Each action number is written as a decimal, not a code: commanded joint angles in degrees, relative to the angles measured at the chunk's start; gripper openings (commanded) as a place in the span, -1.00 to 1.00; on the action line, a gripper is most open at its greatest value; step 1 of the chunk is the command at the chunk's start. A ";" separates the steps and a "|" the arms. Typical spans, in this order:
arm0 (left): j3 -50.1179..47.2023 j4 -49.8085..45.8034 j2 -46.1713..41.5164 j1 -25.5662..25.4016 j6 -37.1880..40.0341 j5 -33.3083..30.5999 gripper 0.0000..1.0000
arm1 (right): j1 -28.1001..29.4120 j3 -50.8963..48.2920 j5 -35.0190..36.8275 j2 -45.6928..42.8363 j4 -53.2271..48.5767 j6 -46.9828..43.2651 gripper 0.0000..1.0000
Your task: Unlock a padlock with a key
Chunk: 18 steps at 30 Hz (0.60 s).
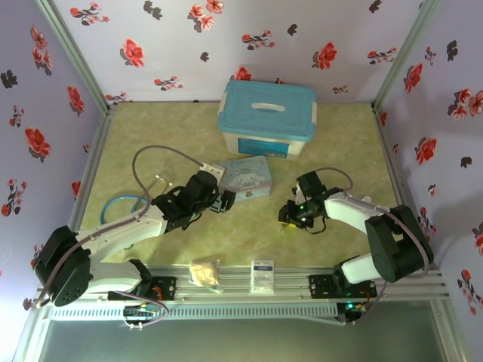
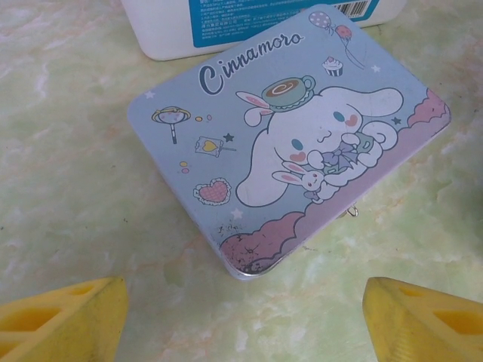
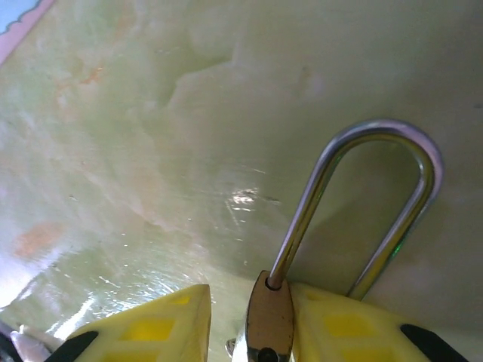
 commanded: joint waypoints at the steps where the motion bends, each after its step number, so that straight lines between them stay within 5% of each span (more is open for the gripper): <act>1: -0.09 1.60 -1.99 0.54 -0.99 0.29 0.64 | -0.15 0.97 5.94 -0.54 -6.89 -1.94 -0.34; 10: -0.84 2.43 -2.36 0.88 -1.87 0.28 0.65 | 1.35 4.12 9.84 -1.80 -10.60 -2.89 -0.26; 18: -0.82 1.16 -2.12 1.29 -2.13 0.29 0.65 | 9.91 10.95 23.49 3.78 -22.04 -4.06 -0.58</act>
